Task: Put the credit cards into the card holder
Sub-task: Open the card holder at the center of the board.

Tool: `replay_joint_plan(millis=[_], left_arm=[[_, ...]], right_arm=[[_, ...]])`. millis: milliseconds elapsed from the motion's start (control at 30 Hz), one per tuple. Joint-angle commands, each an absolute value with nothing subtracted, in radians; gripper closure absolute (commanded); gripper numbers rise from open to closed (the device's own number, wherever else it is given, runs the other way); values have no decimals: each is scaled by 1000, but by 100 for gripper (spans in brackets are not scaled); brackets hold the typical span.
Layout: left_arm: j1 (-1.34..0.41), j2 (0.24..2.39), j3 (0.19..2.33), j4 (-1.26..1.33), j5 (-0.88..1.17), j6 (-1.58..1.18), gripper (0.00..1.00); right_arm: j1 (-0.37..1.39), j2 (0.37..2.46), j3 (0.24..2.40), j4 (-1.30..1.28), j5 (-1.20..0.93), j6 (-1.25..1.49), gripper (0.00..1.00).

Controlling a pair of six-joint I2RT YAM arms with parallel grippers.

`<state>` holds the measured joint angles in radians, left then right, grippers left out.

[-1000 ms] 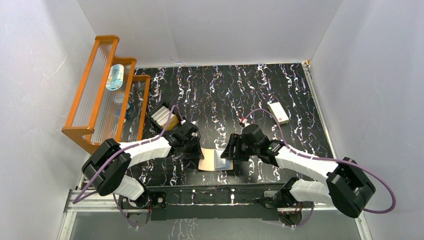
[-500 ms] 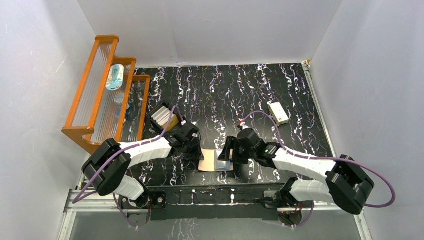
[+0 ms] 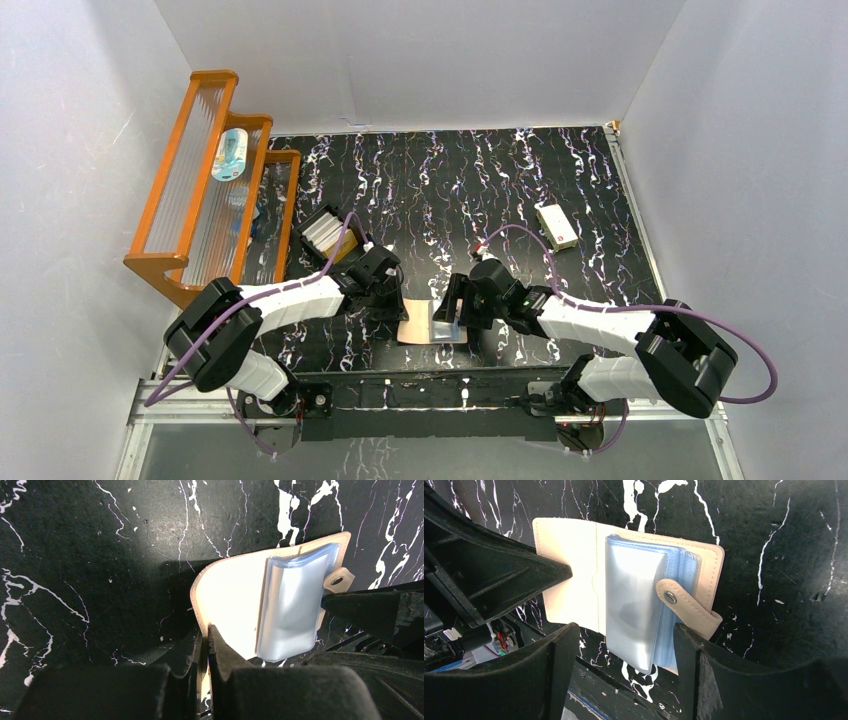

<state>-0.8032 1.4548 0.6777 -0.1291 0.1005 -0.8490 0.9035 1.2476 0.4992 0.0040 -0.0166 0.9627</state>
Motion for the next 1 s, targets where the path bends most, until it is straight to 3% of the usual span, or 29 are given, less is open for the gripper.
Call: replay_joint_plan(millis=[0,433,667,967], left_arm=[[-818,1447,686,-169,95,-844,98],[-828,1465,702,-163,109,-859,98],[-828,1449,710,-156,120,-871,97],[-828,1386,723,-241,76,-901,69]], right_arm=[[907,1249,493,91,0,991,22],[909,1267,477,306,-104,1043,20],[910,1272,442,546,-215,1079,19],[909,1357,395,609,-197,1071,23]])
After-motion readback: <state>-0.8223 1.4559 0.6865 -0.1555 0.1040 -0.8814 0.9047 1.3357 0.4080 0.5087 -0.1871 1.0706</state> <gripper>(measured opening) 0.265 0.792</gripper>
